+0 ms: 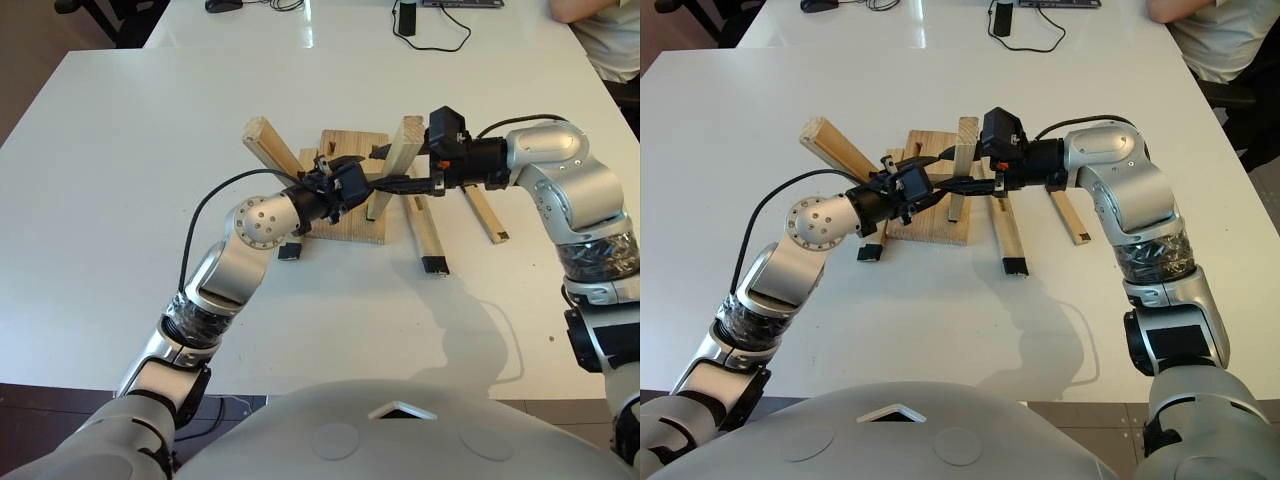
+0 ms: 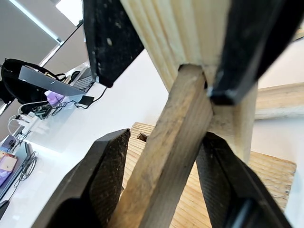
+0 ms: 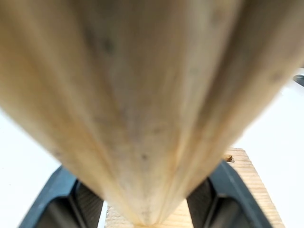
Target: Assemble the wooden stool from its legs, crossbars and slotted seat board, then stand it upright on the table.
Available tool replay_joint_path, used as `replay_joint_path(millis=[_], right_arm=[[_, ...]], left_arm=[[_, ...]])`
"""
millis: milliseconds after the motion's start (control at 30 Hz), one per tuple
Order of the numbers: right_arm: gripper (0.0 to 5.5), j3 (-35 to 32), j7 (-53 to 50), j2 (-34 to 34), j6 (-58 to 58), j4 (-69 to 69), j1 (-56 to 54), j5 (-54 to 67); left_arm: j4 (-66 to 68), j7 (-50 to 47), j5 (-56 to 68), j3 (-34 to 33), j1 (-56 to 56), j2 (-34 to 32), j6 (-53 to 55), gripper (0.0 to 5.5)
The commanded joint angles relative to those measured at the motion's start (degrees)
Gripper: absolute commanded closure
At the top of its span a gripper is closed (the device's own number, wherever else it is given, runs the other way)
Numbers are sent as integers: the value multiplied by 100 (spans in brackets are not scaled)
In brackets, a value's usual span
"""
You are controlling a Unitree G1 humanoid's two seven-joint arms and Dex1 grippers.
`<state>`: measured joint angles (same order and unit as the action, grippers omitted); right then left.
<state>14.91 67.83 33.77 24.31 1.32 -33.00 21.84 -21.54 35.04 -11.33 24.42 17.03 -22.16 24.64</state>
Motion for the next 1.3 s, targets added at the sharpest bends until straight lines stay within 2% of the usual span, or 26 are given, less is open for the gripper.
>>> replay_joint_path(millis=[33, 367, 600, 733, 1100, 1300], right_arm=[[347, 507, 97, -2, 52, -401, 339, -428], [347, 316, 251, 271, -227, -941, 138, -511], [347, 326, 226, 220, -299, -1083, -38, -547], [347, 333, 241, 219, -260, -981, -20, -489], [347, 310, 181, 247, -226, -853, 94, -428], [347, 316, 142, 265, -229, -873, 133, -457]], left_arm=[[-284, -34, 294, -125, -41, 252, 19, 318], [-1363, 211, 1027, -1062, 249, 66, 868, 318], [-1407, 328, 1552, -1495, 636, 5, 819, 318], [-1135, 379, 1438, -1270, 475, -96, 498, 318], [-636, 335, 1075, -912, 68, -352, 131, 144], [-1013, 424, 1540, -975, -35, -210, 171, 142]])
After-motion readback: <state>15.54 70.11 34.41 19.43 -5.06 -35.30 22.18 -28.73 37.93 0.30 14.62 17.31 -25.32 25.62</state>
